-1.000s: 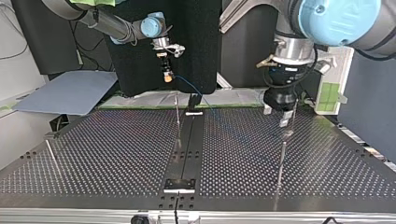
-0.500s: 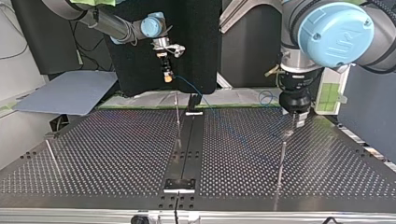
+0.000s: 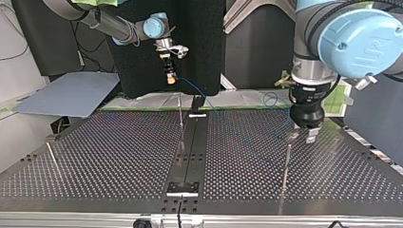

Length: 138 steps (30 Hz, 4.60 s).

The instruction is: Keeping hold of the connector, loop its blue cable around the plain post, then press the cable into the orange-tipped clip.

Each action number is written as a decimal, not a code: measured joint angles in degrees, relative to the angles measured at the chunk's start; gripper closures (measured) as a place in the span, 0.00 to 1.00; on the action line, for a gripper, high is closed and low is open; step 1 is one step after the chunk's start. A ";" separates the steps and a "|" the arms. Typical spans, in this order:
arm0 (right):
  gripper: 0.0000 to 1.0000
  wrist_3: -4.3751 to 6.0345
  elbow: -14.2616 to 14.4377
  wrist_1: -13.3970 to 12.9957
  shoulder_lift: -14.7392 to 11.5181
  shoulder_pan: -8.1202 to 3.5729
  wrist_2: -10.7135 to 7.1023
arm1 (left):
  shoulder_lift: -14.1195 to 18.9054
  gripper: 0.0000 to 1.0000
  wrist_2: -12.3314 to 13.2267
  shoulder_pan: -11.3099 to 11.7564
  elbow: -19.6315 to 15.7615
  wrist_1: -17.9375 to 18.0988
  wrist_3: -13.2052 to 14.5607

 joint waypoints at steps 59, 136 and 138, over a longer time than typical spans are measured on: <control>1.00 0.17 -0.26 0.11 0.00 0.06 -0.08 | -14.55 0.00 -13.03 -17.85 0.53 16.11 24.59; 1.00 0.87 -0.26 0.23 0.00 0.07 -0.70 | -32.43 0.00 -22.90 -6.31 11.86 25.94 31.02; 1.00 0.88 -0.26 0.18 0.00 0.07 -0.70 | -32.45 0.00 -22.43 -5.73 11.92 26.12 30.38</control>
